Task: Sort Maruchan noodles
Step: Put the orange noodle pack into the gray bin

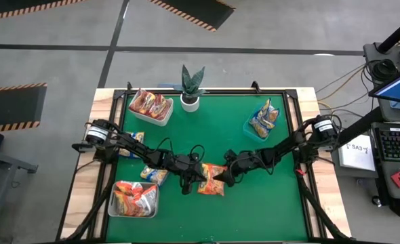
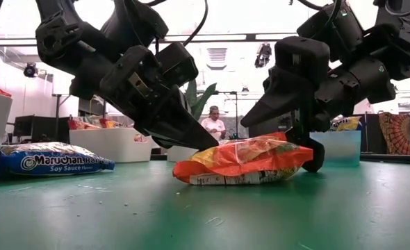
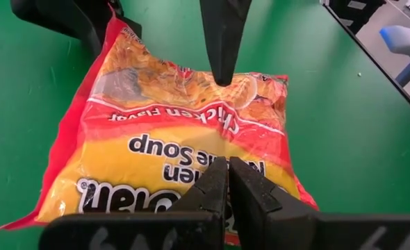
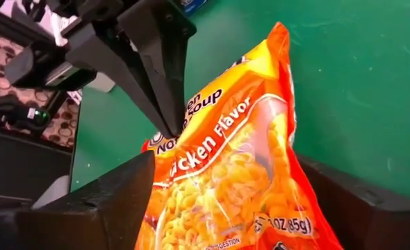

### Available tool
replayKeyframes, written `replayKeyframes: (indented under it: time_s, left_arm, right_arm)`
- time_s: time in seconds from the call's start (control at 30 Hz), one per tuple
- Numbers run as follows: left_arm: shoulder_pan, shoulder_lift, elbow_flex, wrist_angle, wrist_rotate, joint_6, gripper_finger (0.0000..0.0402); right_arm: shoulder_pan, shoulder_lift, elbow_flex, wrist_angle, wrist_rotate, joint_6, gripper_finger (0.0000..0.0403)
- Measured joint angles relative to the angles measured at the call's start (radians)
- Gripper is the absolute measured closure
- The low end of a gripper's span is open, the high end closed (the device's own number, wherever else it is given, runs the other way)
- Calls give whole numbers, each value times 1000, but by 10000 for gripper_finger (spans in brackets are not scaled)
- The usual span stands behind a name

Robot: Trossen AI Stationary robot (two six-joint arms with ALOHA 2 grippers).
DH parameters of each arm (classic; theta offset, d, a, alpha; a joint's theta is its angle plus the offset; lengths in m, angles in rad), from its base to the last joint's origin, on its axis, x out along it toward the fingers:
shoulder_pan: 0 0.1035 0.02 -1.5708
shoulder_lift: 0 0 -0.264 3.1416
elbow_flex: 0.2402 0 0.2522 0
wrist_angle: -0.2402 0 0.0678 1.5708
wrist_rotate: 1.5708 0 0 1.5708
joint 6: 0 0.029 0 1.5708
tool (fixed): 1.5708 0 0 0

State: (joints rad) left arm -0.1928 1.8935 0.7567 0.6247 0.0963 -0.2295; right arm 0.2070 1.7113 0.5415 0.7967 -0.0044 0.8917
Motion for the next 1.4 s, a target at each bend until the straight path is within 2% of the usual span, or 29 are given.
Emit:
replayKeyframes:
  time_s: [0.2,0.43,0.57,0.8,1.0,1.13,1.27,1.4]
  left_arm:
    - [1,0,0,9,0,2,401]
    - [6,-6,0,26,0,1,401]
    - [7,-44,0,16,0,8,401]
    - [23,-156,0,-95,-9,72,401]
    - [26,-269,0,-94,-31,116,401]
    - [28,-331,-11,-121,-116,96,385]
    - [46,-354,-34,-127,-140,39,339]
    - [61,-353,-48,-126,-142,-11,267]
  right_arm:
    - [-2,3,2,1,-4,-32,183]
    - [-4,4,8,4,5,-174,265]
    - [-3,-1,9,9,28,-242,313]
    - [-2,-2,9,42,31,-376,384]
    - [5,-17,9,75,36,-537,394]
    - [42,-59,9,76,124,-735,394]
    - [80,-101,9,75,220,-949,394]
    - [95,-128,9,74,250,-1063,394]
